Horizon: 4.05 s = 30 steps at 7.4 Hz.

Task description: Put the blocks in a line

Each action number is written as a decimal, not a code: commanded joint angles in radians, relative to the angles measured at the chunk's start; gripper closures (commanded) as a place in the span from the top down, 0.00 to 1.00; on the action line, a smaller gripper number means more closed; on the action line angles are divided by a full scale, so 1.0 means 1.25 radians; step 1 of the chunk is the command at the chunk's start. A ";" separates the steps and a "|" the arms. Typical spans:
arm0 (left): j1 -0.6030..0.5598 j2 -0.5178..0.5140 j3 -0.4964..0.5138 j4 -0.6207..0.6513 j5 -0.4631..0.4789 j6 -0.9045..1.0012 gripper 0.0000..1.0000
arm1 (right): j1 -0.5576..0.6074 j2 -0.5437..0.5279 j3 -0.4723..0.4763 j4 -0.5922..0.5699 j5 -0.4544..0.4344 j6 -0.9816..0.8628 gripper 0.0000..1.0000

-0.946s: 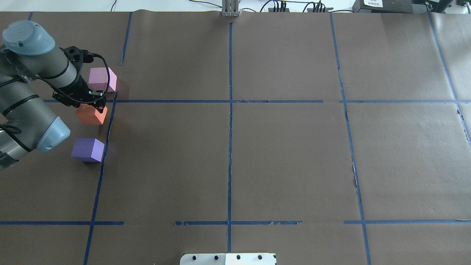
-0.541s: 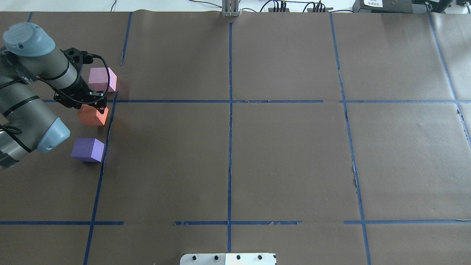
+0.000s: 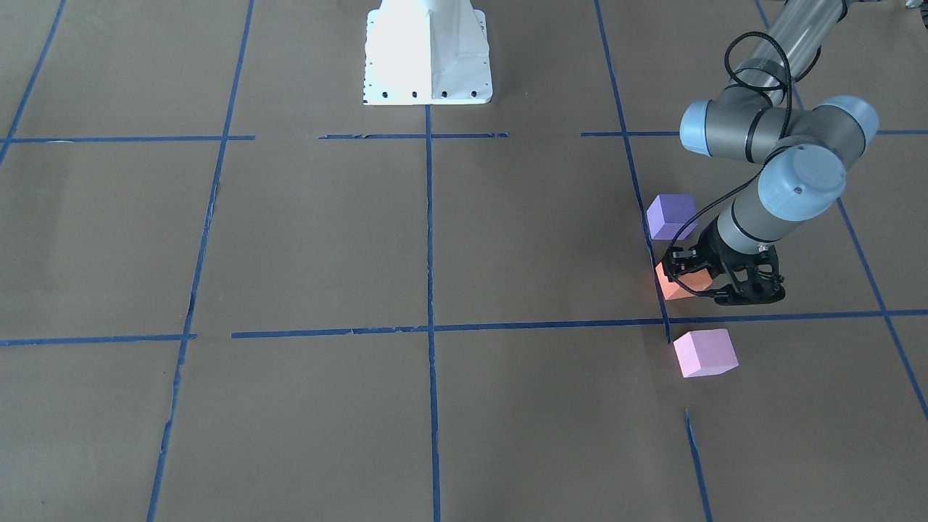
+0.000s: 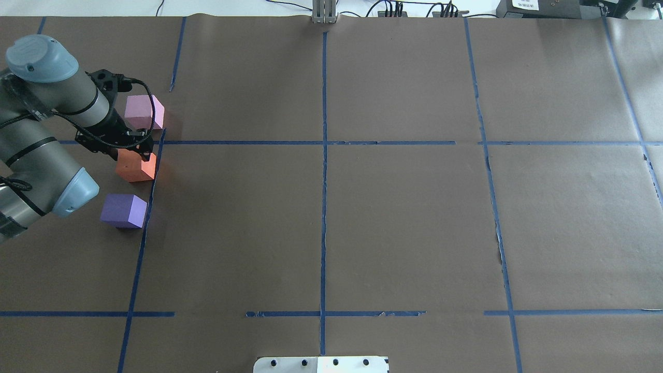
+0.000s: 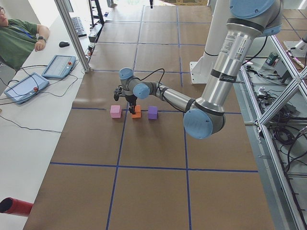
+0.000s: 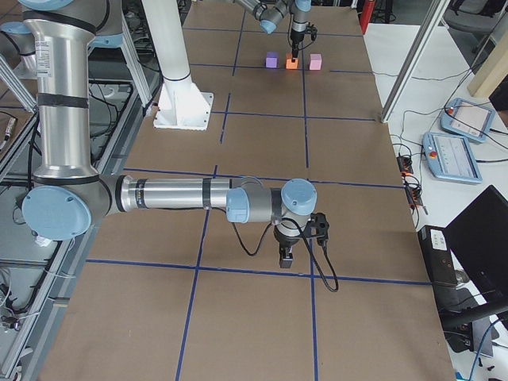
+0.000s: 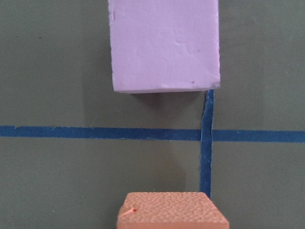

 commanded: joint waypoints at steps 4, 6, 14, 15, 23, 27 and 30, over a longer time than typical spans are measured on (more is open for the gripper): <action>-0.021 -0.006 -0.051 -0.014 0.000 0.003 1.00 | 0.000 0.000 0.000 0.000 0.001 0.000 1.00; -0.069 0.031 -0.177 0.004 0.004 0.050 1.00 | 0.000 0.000 0.000 0.000 0.000 0.000 1.00; -0.488 0.196 -0.061 0.110 -0.049 0.780 1.00 | 0.000 0.000 -0.001 0.000 0.001 0.000 1.00; -0.487 0.236 -0.034 0.104 -0.090 0.783 1.00 | 0.000 0.000 -0.001 0.000 0.000 0.000 1.00; -0.535 0.231 -0.017 0.199 -0.089 0.784 1.00 | 0.000 0.000 0.000 0.000 0.001 0.000 1.00; -0.549 0.231 -0.017 0.199 -0.090 0.830 1.00 | 0.000 0.000 0.000 0.000 0.000 0.000 1.00; -0.549 0.233 -0.017 0.201 -0.096 0.830 1.00 | 0.000 0.000 0.000 0.000 0.000 0.000 1.00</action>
